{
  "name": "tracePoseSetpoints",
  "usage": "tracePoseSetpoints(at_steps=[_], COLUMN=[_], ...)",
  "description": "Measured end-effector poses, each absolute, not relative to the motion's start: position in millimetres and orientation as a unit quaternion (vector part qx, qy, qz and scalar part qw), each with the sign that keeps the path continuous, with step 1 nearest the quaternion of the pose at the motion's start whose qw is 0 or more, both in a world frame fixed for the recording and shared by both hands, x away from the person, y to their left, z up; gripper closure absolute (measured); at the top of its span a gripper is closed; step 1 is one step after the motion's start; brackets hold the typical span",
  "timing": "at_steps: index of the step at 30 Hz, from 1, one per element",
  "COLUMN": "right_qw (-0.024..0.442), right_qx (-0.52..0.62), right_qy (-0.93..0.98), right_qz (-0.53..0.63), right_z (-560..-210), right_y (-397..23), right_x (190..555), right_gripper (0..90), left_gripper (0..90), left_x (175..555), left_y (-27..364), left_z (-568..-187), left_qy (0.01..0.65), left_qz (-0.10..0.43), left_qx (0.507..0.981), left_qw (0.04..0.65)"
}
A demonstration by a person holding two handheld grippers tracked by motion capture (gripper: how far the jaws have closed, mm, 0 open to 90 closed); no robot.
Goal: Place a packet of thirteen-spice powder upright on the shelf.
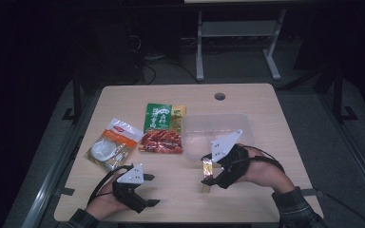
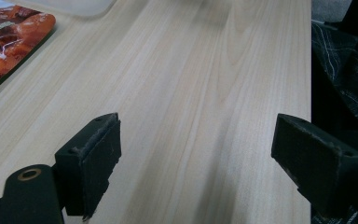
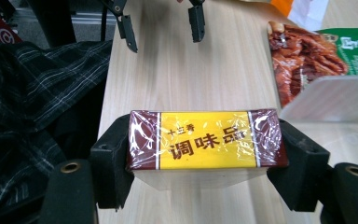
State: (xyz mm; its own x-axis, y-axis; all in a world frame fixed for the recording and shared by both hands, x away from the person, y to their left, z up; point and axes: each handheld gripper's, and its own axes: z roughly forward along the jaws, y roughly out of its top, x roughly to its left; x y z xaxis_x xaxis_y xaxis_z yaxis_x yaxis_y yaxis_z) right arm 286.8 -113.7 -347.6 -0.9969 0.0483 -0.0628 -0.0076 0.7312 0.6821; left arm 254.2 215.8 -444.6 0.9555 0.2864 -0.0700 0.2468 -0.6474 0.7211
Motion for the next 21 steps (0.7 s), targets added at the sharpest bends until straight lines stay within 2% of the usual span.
tracePoseSetpoints(at_steps=[14,21], right_qw=[0.048,0.058], right_qx=[0.02,0.018], right_qy=[0.928,0.928], right_qz=[0.369,0.366], right_z=[-316,-305], right_y=[-145,-147], right_x=[305,316], right_gripper=[31.2,31.2], left_gripper=[15.3,15.3], left_x=[255,256], left_y=[215,215], left_z=[-445,-445], left_qy=[0.148,0.15], left_qz=[0.025,0.027], left_qx=[0.907,0.905], left_qw=[0.393,0.397])
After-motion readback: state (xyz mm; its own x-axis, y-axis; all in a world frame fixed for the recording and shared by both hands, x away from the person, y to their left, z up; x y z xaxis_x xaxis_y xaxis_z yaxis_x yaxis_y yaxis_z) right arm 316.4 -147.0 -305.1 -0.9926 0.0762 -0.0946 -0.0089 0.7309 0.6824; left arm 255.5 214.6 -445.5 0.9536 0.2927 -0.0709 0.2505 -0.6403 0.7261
